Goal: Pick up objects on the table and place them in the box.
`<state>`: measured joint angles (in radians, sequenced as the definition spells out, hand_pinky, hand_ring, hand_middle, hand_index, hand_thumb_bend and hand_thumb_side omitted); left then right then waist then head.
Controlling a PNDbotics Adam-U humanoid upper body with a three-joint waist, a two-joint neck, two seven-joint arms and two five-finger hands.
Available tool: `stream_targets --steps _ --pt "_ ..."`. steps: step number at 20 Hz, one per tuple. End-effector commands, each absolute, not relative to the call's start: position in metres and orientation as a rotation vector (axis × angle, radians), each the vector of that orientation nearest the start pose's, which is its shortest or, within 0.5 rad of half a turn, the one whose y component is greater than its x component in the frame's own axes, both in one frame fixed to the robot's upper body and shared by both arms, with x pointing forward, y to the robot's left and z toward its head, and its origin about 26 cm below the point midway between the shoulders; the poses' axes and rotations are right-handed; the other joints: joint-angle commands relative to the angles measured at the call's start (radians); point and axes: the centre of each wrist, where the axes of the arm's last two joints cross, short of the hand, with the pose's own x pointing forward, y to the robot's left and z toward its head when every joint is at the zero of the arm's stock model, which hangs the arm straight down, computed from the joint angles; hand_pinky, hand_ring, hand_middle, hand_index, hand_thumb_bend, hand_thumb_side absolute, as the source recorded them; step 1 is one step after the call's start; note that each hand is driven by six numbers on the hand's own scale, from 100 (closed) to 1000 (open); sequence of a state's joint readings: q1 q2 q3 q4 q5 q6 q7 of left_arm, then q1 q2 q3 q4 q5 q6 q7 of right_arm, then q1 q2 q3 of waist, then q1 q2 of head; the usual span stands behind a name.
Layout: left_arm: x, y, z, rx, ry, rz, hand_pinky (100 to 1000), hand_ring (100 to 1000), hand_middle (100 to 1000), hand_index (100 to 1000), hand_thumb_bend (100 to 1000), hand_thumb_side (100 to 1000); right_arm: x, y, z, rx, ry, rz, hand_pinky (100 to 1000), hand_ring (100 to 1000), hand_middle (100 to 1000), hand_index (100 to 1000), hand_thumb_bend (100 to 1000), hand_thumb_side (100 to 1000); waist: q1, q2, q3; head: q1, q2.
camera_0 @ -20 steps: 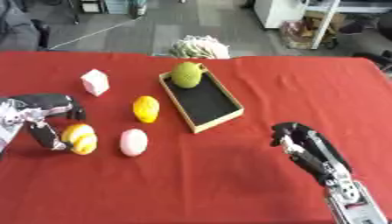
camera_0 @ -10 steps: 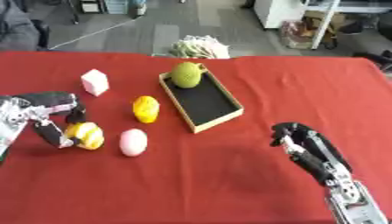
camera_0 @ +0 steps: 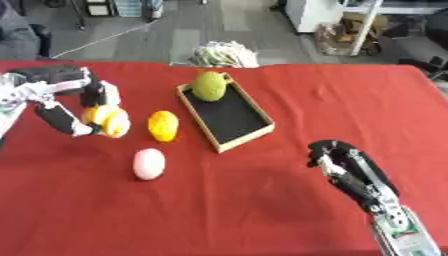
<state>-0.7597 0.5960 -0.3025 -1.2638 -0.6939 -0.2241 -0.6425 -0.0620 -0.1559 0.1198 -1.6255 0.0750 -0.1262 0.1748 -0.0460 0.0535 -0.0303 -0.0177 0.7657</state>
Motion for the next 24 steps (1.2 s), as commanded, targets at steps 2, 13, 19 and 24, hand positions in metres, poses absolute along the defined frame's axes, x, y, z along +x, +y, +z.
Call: stream_targets --steps 2,13,19,24 --pt "0.447 0.255 0.199 0.729 -1.381 -1.77 702 528 470 606 374 100 0.294 -0.235 0.029 0.089 -1.794 0.484 687 572 557 697 100 470 0.014 -0.014 -0.026 0.014 0.004" --pt "0.474 0.195 0.175 0.856 -1.509 -1.573 711 538 487 623 434 100 0.303 -0.222 0.042 0.144 -1.834 0.546 687 572 557 697 100 484 0.026 0.041 -0.121 0.049 0.004" --pt "0.474 0.172 0.168 0.838 -1.523 -1.609 725 559 519 657 480 100 0.306 -0.219 0.047 0.156 -1.848 0.561 687 572 557 696 100 485 0.031 0.059 -0.15 0.054 0.004" --pt "0.472 0.163 0.161 0.812 -1.491 -1.663 745 593 559 701 513 100 0.307 -0.218 0.048 0.159 -1.85 0.564 687 572 557 696 100 486 0.031 0.063 -0.155 0.054 0.004"
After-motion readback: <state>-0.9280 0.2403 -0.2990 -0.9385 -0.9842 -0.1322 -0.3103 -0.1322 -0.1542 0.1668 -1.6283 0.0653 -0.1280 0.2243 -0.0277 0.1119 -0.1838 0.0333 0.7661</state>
